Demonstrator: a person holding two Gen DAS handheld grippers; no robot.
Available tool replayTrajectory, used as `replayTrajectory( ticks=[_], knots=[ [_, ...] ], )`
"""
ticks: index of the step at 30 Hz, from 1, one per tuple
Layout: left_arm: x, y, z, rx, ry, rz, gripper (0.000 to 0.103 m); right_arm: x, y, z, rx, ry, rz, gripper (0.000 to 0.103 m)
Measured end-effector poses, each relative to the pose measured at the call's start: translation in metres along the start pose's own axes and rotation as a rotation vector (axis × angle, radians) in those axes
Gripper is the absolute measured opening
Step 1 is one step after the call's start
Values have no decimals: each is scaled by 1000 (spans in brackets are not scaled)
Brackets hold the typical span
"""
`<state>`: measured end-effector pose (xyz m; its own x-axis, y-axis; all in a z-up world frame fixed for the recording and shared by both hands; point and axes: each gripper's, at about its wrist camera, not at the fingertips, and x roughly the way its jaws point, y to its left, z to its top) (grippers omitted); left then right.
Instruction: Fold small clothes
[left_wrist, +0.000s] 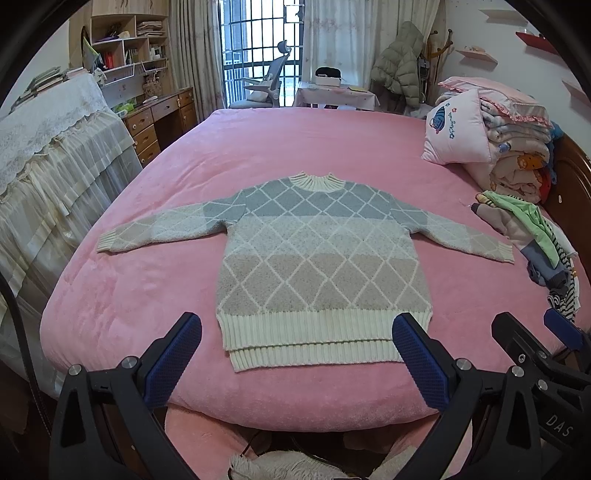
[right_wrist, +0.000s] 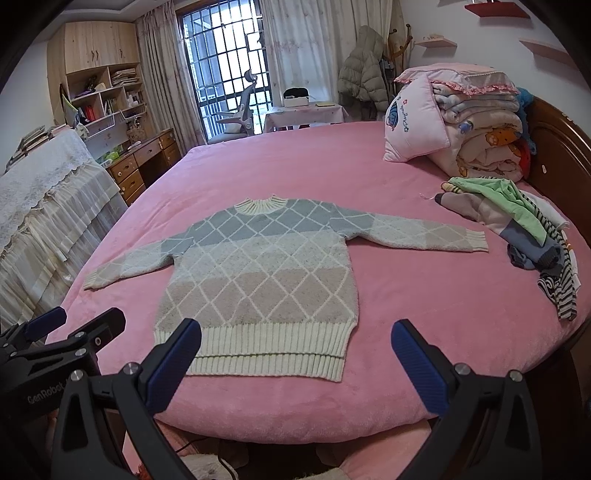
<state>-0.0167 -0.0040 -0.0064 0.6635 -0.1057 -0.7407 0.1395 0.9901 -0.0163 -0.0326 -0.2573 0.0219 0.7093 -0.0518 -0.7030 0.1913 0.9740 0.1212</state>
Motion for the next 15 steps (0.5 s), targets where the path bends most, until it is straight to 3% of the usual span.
replayTrajectory(
  ticks=[15],
  knots=[
    [6, -8, 13, 16, -3, -15, 102, 1, -4, 6, 20, -13, -7, 103]
  ],
)
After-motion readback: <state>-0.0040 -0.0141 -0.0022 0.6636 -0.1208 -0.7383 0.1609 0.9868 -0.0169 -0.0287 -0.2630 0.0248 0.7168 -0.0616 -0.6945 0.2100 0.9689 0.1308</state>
